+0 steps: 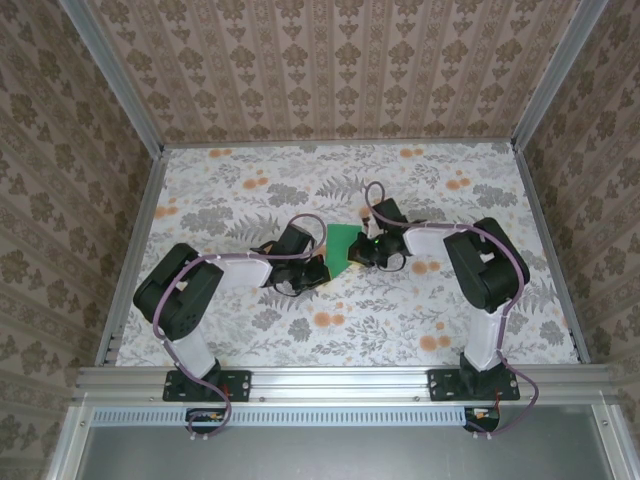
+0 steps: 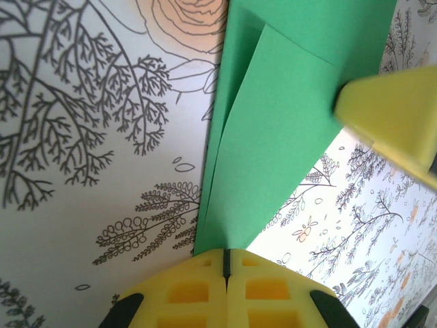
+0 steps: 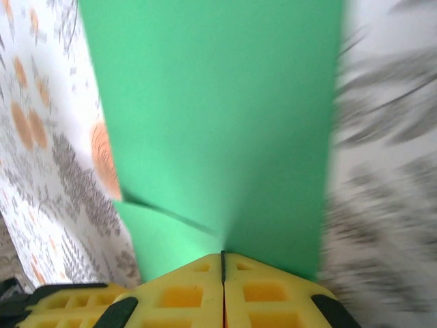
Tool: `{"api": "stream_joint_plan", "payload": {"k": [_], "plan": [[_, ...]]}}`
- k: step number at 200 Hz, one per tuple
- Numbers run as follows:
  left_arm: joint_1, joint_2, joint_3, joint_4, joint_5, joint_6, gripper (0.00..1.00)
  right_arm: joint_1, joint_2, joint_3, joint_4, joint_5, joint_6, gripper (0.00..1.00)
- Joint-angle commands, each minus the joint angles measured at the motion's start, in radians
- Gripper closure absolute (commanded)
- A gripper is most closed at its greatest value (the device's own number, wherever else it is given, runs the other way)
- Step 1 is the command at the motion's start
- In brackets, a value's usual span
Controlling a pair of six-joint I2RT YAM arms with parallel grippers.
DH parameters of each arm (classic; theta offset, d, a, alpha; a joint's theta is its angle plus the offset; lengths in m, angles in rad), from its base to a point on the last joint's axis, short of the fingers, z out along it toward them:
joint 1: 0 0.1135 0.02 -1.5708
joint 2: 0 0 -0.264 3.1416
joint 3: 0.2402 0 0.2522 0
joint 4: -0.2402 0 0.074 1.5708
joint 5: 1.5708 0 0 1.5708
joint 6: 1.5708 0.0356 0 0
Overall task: Fold a paper plane with a square sheet of paper (pick it up from the middle)
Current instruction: Third fold the triangle at the center of the table, then fourth fold the wing at the center of the table.
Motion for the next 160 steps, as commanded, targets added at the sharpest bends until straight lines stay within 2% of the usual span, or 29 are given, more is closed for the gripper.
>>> {"api": "stream_joint_plan", "payload": {"k": [1, 38, 55, 85, 114, 160], "plan": [[0.003, 0.037, -0.044, -0.116, -0.066, -0.008, 1.00, -0.067, 0.004, -0.012, -0.039, 0.103, -0.049, 0.92], [0.001, 0.028, -0.023, -0.113, -0.039, 0.015, 1.00, -0.080, -0.071, 0.007, -0.035, 0.100, -0.071, 0.91], [0.002, 0.005, -0.001, -0.110, -0.025, 0.035, 0.96, -0.081, -0.118, -0.009, -0.024, 0.083, -0.068, 0.89], [-0.004, -0.060, 0.060, -0.109, -0.010, 0.078, 0.84, -0.079, -0.190, -0.071, -0.015, 0.043, -0.036, 0.83], [-0.006, -0.076, 0.115, -0.128, -0.051, 0.111, 0.69, -0.075, -0.203, -0.124, 0.012, -0.014, 0.029, 0.71], [-0.002, -0.001, 0.184, -0.158, -0.121, 0.124, 0.69, -0.050, -0.155, -0.133, 0.061, -0.061, 0.084, 0.65]]}}
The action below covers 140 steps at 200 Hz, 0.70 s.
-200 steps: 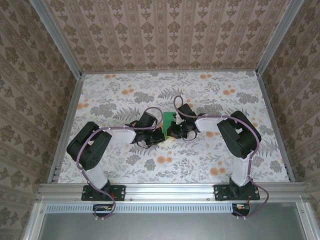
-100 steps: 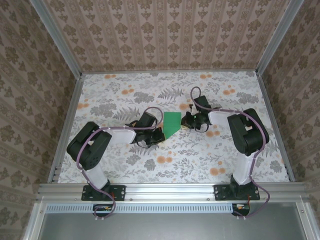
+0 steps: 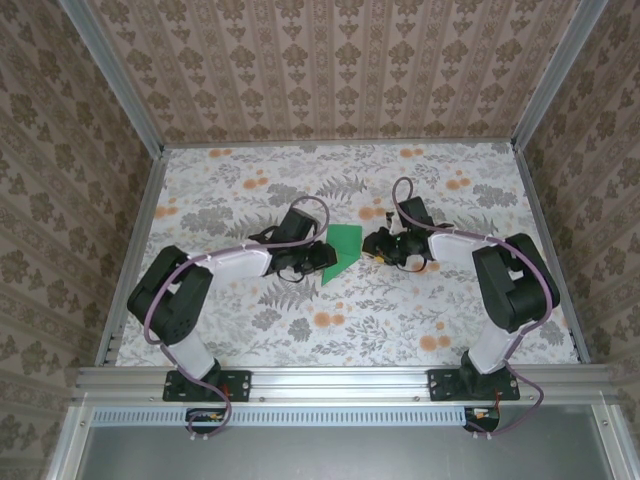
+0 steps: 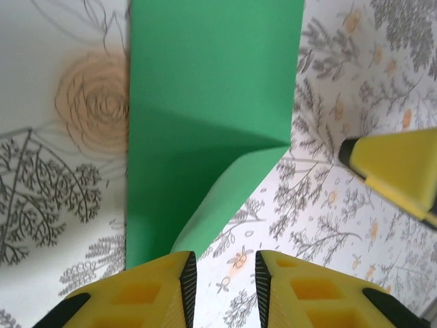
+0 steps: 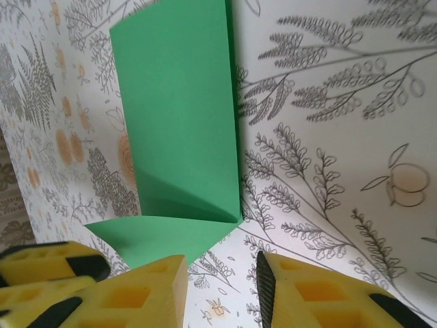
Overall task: Fold a paper plane with a square sheet of paper (pick it up from the middle)
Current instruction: Fourth fold the wing at the center of the table.
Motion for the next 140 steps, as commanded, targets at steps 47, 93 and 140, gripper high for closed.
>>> {"api": "stream_joint_plan", "payload": {"k": [47, 93, 140], "plan": [[0.001, 0.093, 0.067, -0.088, -0.103, 0.024, 0.77, 0.041, 0.096, 0.037, 0.032, -0.055, 0.054, 0.65], [0.009, 0.101, 0.049, -0.089, -0.106, 0.016, 0.79, 0.048, 0.128, 0.055, 0.056, -0.072, 0.068, 0.67], [0.013, 0.109, 0.049, -0.087, -0.096, 0.018, 0.79, 0.050, 0.139, 0.060, 0.083, -0.088, 0.088, 0.72]]}}
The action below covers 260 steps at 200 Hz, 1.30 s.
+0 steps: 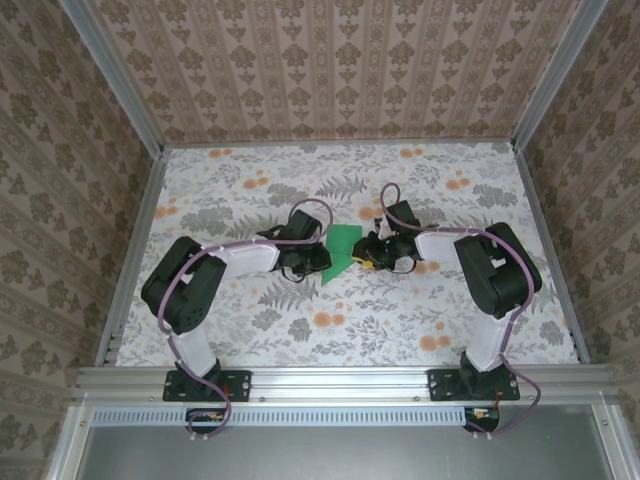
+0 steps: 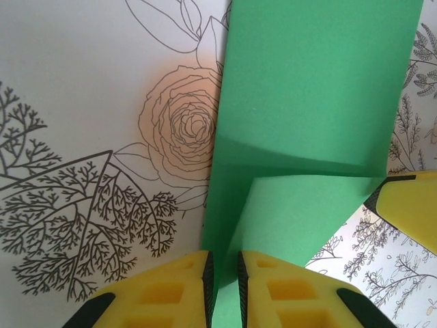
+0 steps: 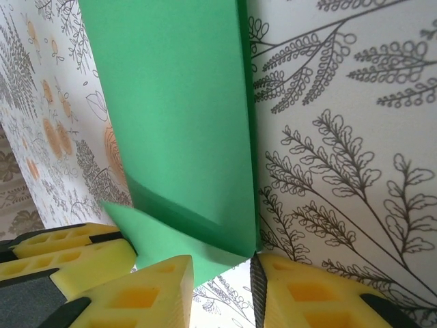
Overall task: Fold a paper plane with a square sheet of paper (pick it up from the middle)
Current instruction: Fourth fold the wing at the center of the table.
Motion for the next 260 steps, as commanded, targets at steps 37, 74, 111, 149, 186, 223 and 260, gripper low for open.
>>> {"api": "stream_joint_plan", "payload": {"k": [37, 74, 111, 149, 186, 223, 260], "plan": [[0.013, 0.007, 0.007, -0.024, -0.002, 0.012, 0.79, 0.007, 0.036, 0.020, 0.073, -0.074, 0.062, 0.77], [0.016, -0.025, -0.001, -0.041, -0.014, 0.020, 0.78, 0.007, 0.048, 0.016, 0.129, -0.097, 0.103, 0.81], [0.019, -0.069, -0.004, -0.080, -0.037, 0.035, 0.74, 0.007, 0.055, 0.011, 0.152, -0.091, 0.128, 0.91], [0.016, -0.131, -0.012, -0.112, -0.061, 0.073, 0.60, 0.006, -0.033, -0.023, 0.135, -0.042, 0.141, 0.96], [-0.039, -0.218, -0.029, -0.107, -0.079, 0.190, 0.38, 0.016, -0.198, -0.116, 0.067, 0.078, 0.182, 0.97], [-0.113, -0.241, -0.045, -0.047, -0.107, 0.307, 0.35, 0.077, -0.320, -0.178, 0.019, 0.210, 0.284, 0.97], [-0.210, -0.237, -0.081, 0.054, -0.229, 0.457, 0.32, 0.118, -0.365, -0.152, -0.061, 0.318, 0.358, 0.98]]}}
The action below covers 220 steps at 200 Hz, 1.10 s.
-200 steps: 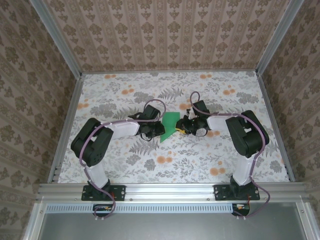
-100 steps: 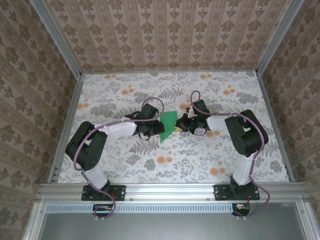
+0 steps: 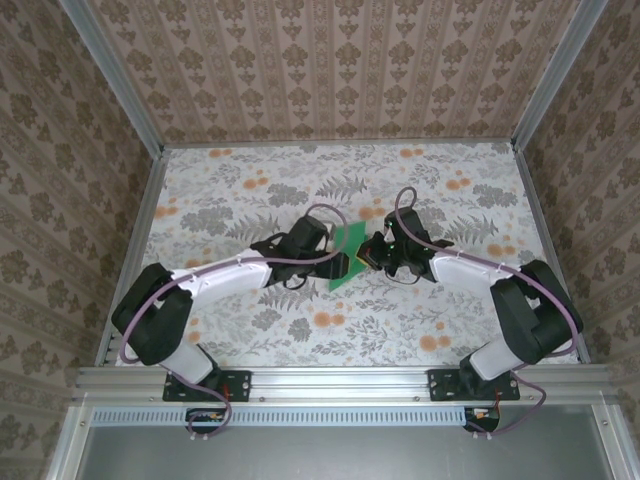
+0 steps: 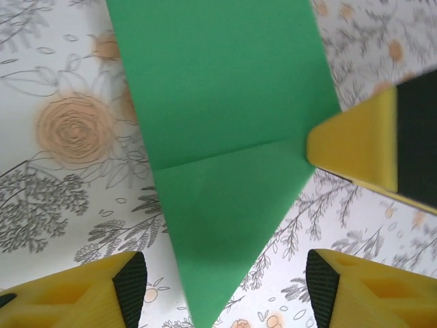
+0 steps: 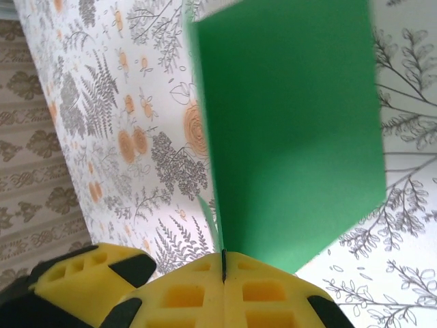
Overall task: Fold a paper plane with a square sheet of paper (pick it up from the middle)
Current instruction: Fourth fold the wing at the center of the table.
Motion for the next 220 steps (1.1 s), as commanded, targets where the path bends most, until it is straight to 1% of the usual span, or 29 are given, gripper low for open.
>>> {"api": "stream_joint_plan", "payload": {"k": [1, 24, 48, 67, 85, 114, 166, 200, 206, 220], "plan": [[-0.050, -0.007, -0.029, 0.074, -0.106, 0.152, 0.32, 0.016, -0.033, 0.010, -0.092, 0.122, 0.080, 0.98], [-0.065, -0.006, -0.054, 0.140, -0.129, 0.204, 0.33, 0.016, -0.044, 0.018, -0.108, 0.168, 0.117, 0.99], [-0.068, 0.005, -0.100, 0.242, -0.115, 0.258, 0.36, 0.017, -0.049, 0.025, -0.121, 0.173, 0.158, 0.99], [-0.067, 0.036, -0.097, 0.263, -0.092, 0.322, 0.39, 0.015, -0.053, 0.017, -0.126, 0.175, 0.199, 0.99], [-0.066, 0.065, -0.096, 0.305, -0.076, 0.360, 0.41, 0.013, -0.056, 0.012, -0.117, 0.169, 0.233, 0.99], [-0.065, 0.078, -0.181, 0.530, -0.021, 0.428, 0.42, 0.005, -0.050, 0.023, -0.119, 0.150, 0.255, 1.00], [-0.047, 0.144, -0.204, 0.604, 0.026, 0.496, 0.43, -0.010, -0.037, 0.041, -0.121, 0.113, 0.274, 0.99], [-0.044, 0.166, -0.227, 0.657, 0.048, 0.502, 0.43, -0.016, -0.040, 0.049, -0.134, 0.109, 0.276, 0.99], [-0.043, 0.168, -0.234, 0.672, 0.042, 0.504, 0.44, -0.018, -0.038, 0.051, -0.134, 0.107, 0.277, 0.99], [-0.041, 0.174, -0.245, 0.698, 0.024, 0.508, 0.53, -0.020, -0.037, 0.054, -0.136, 0.104, 0.277, 0.99]]}}
